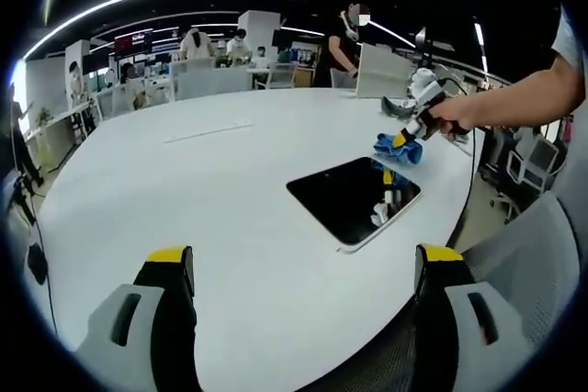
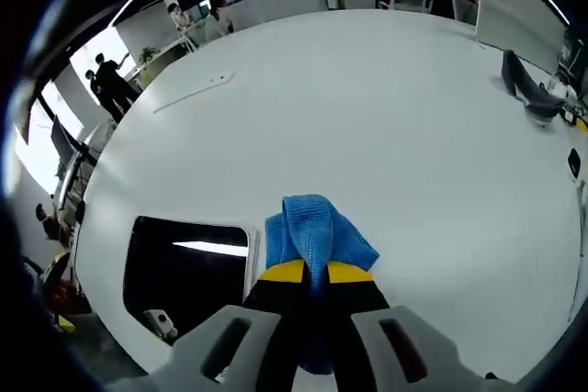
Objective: Wipe the mirror surface with the cleaning cloth until all visible marks leave the cleaned area.
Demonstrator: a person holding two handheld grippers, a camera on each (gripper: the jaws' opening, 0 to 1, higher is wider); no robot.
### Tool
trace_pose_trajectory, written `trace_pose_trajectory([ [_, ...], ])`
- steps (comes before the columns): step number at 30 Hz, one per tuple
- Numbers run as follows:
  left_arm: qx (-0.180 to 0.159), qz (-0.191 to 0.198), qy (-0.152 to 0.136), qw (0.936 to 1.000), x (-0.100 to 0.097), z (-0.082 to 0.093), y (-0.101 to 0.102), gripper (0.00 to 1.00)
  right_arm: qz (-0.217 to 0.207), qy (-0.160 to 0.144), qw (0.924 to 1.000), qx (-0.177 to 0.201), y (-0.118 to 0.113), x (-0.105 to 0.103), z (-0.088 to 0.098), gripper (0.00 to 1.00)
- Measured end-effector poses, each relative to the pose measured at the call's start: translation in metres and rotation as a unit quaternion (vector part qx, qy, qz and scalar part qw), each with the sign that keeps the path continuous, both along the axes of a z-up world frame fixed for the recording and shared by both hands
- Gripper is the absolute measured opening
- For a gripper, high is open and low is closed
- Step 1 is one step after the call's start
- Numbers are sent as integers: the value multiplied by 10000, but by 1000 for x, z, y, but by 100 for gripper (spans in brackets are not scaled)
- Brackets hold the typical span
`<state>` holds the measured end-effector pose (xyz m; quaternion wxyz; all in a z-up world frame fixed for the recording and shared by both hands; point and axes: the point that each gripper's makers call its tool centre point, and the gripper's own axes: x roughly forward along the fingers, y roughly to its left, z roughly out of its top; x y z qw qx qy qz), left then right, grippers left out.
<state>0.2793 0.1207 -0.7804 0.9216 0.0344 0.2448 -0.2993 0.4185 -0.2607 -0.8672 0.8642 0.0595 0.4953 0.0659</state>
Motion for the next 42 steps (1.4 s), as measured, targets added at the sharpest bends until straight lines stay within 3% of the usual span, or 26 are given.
trace_pose_trajectory([
  [5,-27,22,-21,10000,0,1,1,99,7,62,10000,-50,-2,-7,-14,2],
  [9,-113,22,-1,9999,0,2,0,99,168,-48,9998,-107,1,-10,-9,2],
  [11,-133,8,32,9999,0,2,-1,99,321,-105,9993,-175,0,-9,-10,2],
  [13,-162,3,24,9999,0,3,-1,99,749,-206,9964,-336,1,-9,-9,3],
  [15,-200,30,55,9998,0,3,-1,99,743,-282,9962,-348,2,-8,-6,6],
  [18,-204,68,36,9998,0,5,0,99,709,-548,9959,-110,5,-7,8,16],
  [23,-168,90,54,9998,-1,4,1,99,1072,-1015,9888,218,7,-10,32,38],
  [26,-163,114,-19,9998,0,7,2,99,1593,-1462,9753,455,7,-17,50,52],
  [28,-168,135,-42,9998,1,8,3,99,1794,-1551,9702,491,3,-27,56,60],
  [31,-48,41,-47,10000,-2,7,1,99,1808,-1551,9692,623,-4,-41,62,74],
  [34,-101,11,-50,9999,-2,8,0,99,1981,-1800,9612,669,-11,-51,69,81],
  [37,-100,91,-6,9999,0,6,3,99,2139,-1851,9567,685,-20,-63,68,87],
  [41,20,30,-93,10000,0,4,3,99,2360,-2293,9422,636,-29,-77,79,93],
  [42,38,19,-84,10000,0,3,3,99,2311,-2294,9430,681,-31,-81,79,94],
])
